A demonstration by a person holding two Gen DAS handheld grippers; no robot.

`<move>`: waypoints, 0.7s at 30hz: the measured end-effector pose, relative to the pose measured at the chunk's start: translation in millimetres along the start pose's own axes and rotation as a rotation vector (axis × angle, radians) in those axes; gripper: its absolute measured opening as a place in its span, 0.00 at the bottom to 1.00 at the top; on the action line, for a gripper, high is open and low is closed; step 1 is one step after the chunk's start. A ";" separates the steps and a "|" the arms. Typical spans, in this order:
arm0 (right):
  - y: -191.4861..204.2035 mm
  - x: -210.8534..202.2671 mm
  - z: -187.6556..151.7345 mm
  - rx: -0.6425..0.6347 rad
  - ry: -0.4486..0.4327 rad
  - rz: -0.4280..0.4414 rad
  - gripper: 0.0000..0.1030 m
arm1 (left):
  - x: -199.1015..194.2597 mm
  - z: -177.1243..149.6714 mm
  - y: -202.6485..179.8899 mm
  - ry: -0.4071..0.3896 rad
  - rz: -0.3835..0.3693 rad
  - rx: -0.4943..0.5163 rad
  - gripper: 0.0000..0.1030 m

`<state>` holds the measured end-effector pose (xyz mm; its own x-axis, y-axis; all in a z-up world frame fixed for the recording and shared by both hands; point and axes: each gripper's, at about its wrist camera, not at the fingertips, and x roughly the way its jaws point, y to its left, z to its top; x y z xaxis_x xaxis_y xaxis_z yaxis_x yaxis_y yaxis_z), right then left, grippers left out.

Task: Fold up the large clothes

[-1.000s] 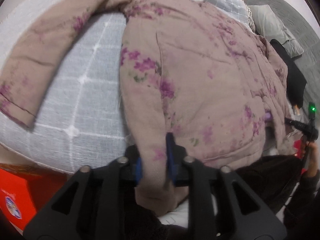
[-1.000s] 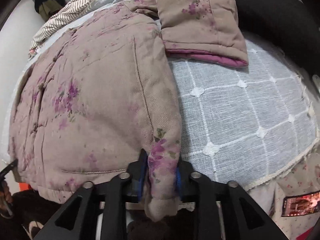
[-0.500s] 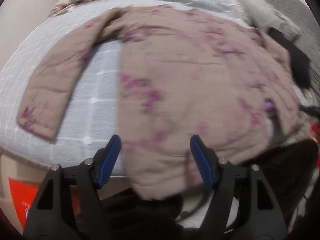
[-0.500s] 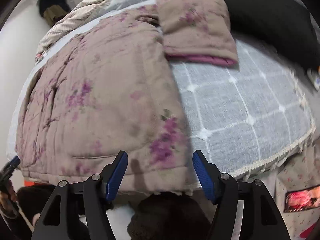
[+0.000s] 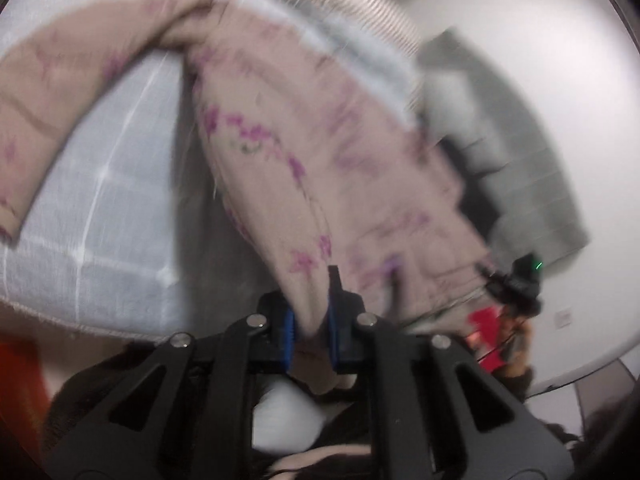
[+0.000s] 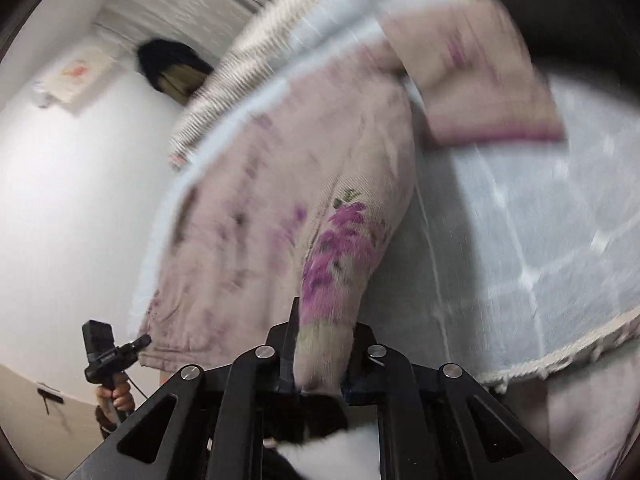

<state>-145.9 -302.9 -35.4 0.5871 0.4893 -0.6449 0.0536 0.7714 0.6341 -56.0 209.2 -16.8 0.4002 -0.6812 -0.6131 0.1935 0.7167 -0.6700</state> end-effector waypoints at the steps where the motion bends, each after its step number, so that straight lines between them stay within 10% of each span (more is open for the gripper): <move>1: 8.9 -13.7 4.0 -0.018 -0.040 0.003 0.12 | -8.3 0.7 -3.9 -0.023 -0.011 0.003 0.13; 5: 18.7 -28.9 15.9 -0.062 -0.073 -0.133 0.12 | 0.9 -9.8 -1.7 0.026 0.147 0.031 0.14; 10: -23.4 35.0 -2.0 -0.040 0.153 -0.422 0.21 | 64.0 -39.0 25.2 0.210 0.477 0.097 0.26; 14: -22.2 43.1 -4.1 -0.076 0.140 -0.555 0.47 | 48.8 -37.1 7.0 0.106 0.539 0.158 0.37; 16: -10.5 31.9 0.9 -0.120 0.075 -0.619 0.56 | 39.2 -32.5 -6.7 0.036 0.580 0.221 0.61; 21: 21.9 23.8 4.3 -0.218 -0.021 -0.564 0.65 | 45.8 -14.6 -23.1 -0.061 0.566 0.332 0.70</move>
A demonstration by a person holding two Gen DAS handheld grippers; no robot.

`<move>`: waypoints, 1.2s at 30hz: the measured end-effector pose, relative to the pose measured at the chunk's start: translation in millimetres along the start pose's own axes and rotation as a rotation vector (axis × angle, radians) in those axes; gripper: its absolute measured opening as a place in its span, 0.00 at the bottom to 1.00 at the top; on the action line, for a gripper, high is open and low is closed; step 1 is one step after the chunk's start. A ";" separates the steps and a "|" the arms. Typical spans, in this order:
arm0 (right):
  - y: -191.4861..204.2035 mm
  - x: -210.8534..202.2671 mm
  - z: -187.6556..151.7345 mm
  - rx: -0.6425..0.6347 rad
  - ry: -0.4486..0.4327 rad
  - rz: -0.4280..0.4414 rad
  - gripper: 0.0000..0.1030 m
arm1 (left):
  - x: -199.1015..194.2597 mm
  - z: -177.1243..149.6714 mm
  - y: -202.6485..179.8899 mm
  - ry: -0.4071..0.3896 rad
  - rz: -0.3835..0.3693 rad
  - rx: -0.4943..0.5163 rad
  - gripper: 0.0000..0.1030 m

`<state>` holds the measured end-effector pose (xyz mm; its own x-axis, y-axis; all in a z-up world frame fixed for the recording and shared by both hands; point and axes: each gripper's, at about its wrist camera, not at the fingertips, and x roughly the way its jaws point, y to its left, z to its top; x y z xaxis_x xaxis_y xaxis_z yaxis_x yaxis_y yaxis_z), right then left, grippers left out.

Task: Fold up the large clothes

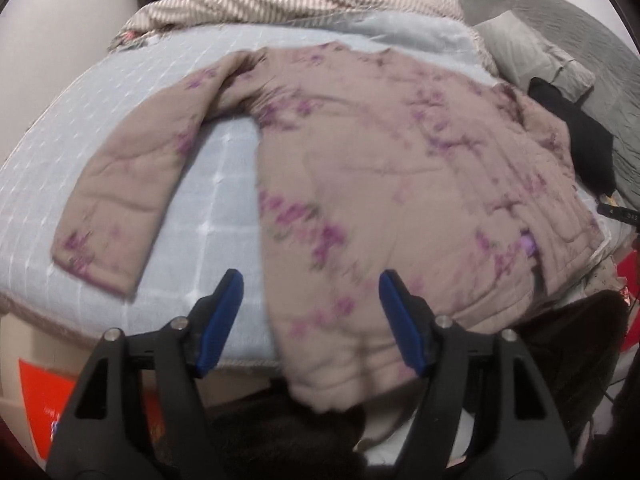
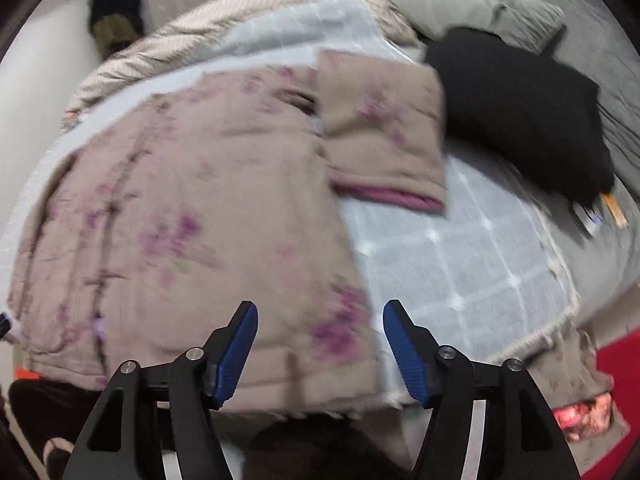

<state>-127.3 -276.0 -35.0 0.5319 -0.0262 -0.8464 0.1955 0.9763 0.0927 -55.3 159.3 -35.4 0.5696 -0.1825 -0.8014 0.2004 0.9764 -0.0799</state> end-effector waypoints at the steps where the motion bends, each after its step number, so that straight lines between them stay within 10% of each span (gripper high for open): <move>1: 8.7 0.1 2.5 -0.016 -0.007 0.023 0.66 | 3.6 5.4 -3.3 -0.003 -0.014 0.000 0.70; 12: 139.5 46.2 23.6 -0.197 -0.019 0.286 0.66 | 32.9 39.6 -16.7 0.000 -0.018 -0.001 0.87; 20: 204.6 78.6 43.1 -0.200 -0.098 0.369 0.73 | 40.4 47.2 56.4 0.025 0.243 -0.030 0.87; 27: 240.8 101.4 37.9 -0.253 -0.030 0.313 0.73 | 70.0 19.8 132.8 0.153 0.320 -0.125 0.86; 30: 252.3 99.9 38.4 -0.271 -0.051 0.315 0.73 | 83.2 10.3 156.2 0.193 0.296 -0.207 0.78; 34: 264.5 100.4 38.4 -0.267 -0.062 0.315 0.73 | 76.7 17.5 161.5 0.154 0.348 -0.200 0.22; 36: 271.4 98.3 39.0 -0.277 -0.084 0.302 0.73 | 65.2 26.4 167.9 0.135 0.309 -0.243 0.14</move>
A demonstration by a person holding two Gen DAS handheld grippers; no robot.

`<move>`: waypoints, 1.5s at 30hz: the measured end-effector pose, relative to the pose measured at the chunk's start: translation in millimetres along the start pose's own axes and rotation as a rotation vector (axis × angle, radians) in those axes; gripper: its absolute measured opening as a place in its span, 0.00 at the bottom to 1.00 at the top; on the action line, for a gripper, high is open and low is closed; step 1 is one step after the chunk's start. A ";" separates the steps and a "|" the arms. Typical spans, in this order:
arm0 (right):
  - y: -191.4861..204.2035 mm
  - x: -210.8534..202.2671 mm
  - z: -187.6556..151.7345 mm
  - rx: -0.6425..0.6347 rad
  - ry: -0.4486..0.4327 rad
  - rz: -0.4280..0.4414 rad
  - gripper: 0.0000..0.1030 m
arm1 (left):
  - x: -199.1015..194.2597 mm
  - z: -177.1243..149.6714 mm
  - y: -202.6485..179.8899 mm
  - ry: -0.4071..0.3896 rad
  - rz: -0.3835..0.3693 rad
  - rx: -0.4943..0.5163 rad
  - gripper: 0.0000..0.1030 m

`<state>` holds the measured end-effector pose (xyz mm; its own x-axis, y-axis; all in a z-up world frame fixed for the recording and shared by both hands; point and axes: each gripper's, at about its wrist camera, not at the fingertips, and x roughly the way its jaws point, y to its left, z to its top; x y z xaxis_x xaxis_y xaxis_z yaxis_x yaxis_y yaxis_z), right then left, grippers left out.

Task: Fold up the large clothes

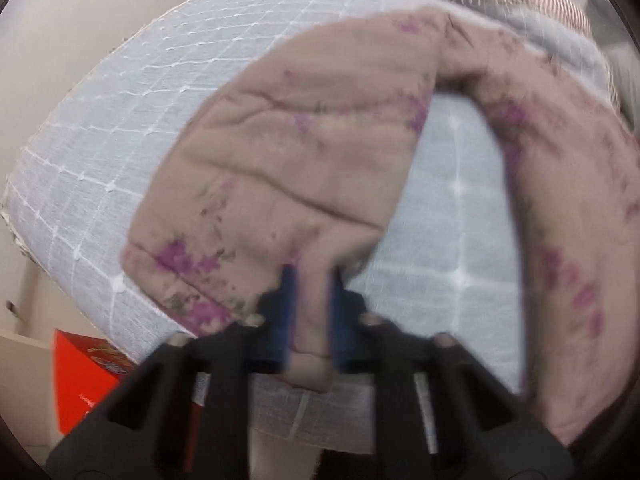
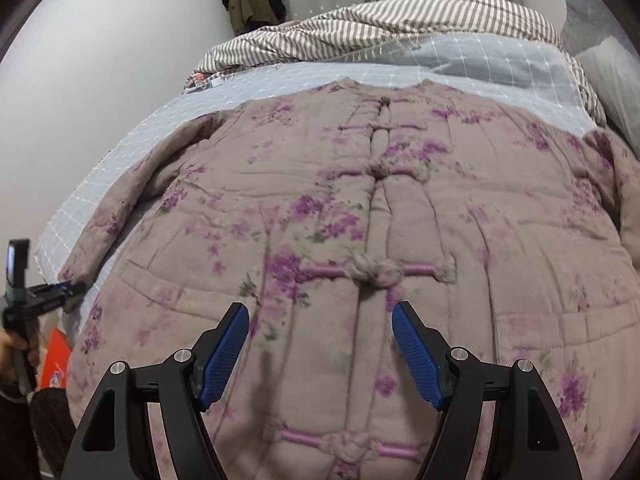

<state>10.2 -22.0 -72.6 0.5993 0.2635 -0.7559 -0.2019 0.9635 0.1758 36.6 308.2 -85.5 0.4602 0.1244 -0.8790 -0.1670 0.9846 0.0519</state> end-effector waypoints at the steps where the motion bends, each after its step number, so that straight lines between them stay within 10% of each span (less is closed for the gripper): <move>1: 3.1 0.0 1.8 -0.008 -0.013 -0.010 0.73 | -6.6 6.4 3.2 -0.014 -0.008 -0.012 0.13; 17: 21.9 32.1 42.6 0.055 -0.004 0.145 0.74 | -38.4 180.2 152.5 -0.294 0.070 -0.285 0.17; 22: 17.1 40.2 50.7 0.053 0.000 0.121 0.74 | -30.1 179.7 194.0 -0.385 0.127 -0.461 0.79; 33: -7.2 50.8 44.9 0.074 0.039 0.063 0.74 | 106.5 108.9 242.2 -0.092 -0.089 -0.828 0.79; 36: -13.4 46.5 40.8 0.070 0.041 0.038 0.74 | 108.4 109.6 238.3 -0.208 -0.081 -0.913 0.79; 38: -19.7 40.9 39.9 0.080 0.033 0.025 0.74 | 112.6 119.0 235.8 -0.221 -0.114 -0.950 0.68; 41: -31.7 32.1 39.2 0.107 0.014 0.000 0.74 | 113.7 133.5 230.7 -0.198 -0.117 -0.962 0.22; 45: -47.8 21.3 37.1 0.143 -0.006 -0.015 0.74 | 77.5 131.5 228.0 -0.362 -0.019 -0.972 0.15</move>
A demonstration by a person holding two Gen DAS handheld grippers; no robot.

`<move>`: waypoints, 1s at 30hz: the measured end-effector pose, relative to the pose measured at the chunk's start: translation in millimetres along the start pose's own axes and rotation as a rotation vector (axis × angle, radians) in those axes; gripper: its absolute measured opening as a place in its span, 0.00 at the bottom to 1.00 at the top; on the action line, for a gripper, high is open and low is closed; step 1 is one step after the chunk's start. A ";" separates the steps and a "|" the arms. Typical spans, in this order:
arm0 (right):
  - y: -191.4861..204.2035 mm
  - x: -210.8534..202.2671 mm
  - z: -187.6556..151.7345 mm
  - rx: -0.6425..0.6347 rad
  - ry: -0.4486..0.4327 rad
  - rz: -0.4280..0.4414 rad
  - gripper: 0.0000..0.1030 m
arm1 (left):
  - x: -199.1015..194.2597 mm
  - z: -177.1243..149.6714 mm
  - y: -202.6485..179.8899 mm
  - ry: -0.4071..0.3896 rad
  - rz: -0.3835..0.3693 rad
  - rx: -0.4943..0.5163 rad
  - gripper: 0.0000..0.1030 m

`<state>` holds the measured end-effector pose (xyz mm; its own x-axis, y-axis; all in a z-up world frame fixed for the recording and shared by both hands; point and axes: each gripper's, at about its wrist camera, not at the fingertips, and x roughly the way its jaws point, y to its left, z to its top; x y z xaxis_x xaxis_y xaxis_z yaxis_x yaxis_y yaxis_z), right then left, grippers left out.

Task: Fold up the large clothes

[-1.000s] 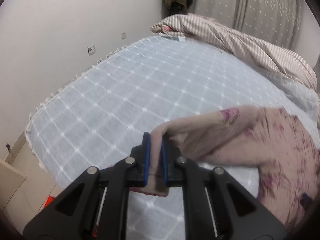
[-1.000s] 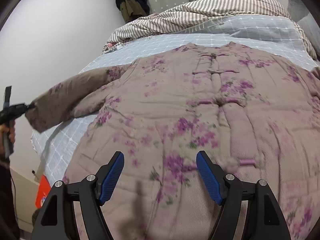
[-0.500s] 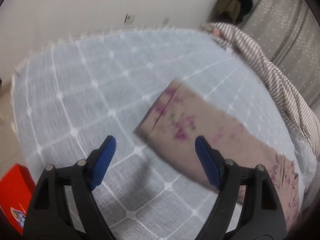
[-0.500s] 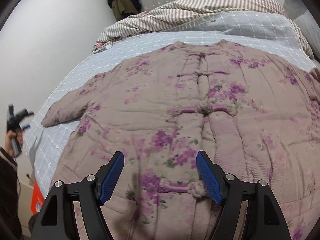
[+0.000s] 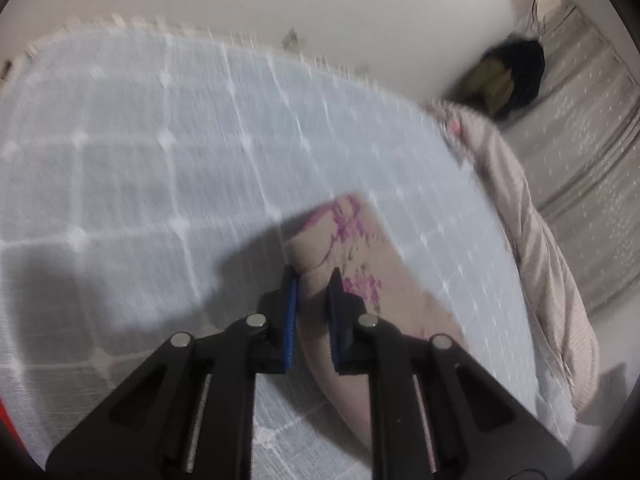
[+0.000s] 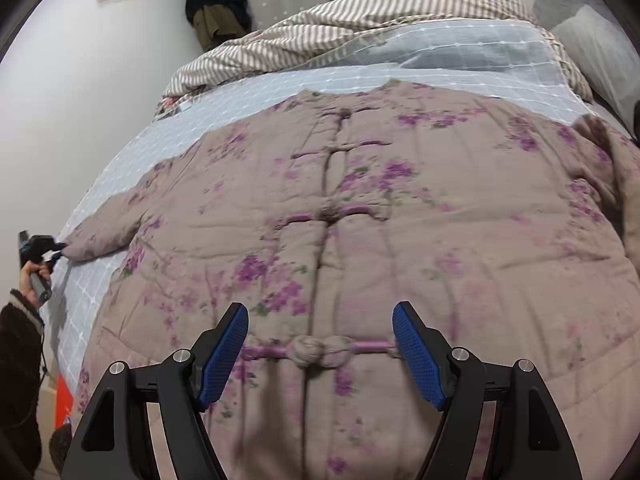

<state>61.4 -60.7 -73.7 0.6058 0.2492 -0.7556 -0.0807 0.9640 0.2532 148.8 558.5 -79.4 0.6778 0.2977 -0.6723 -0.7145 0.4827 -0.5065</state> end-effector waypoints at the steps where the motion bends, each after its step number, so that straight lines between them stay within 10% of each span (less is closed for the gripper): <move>1: -2.5 -1.5 -0.2 0.003 -0.003 -0.003 0.74 | -3.4 -0.4 0.6 -0.029 0.034 0.006 0.15; 5: -16.2 -10.6 -0.5 0.013 -0.018 -0.025 0.74 | 29.1 -15.1 1.5 0.074 0.251 0.070 0.18; 8: -23.7 -25.6 -2.3 -0.022 -0.083 -0.106 0.74 | 21.7 -16.6 0.7 0.044 0.262 0.126 0.32; 10: -28.8 -38.0 -4.5 -0.082 -0.133 -0.189 0.74 | 10.8 -14.7 -2.0 0.036 0.247 0.172 0.62; 16: -65.0 -58.0 -8.8 -0.088 -0.141 -0.352 0.77 | -35.7 -24.8 -18.1 0.032 0.213 0.346 0.86; 30: -177.0 -118.6 -53.2 0.111 -0.107 -0.380 0.80 | -116.4 -134.9 -111.2 0.244 -0.097 0.650 0.99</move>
<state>-38.3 -256.0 -61.1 0.6556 -0.1394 -0.7421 0.2467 0.9684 0.0361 125.9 359.1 -17.6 0.6202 0.0715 -0.7812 -0.3526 0.9150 -0.1962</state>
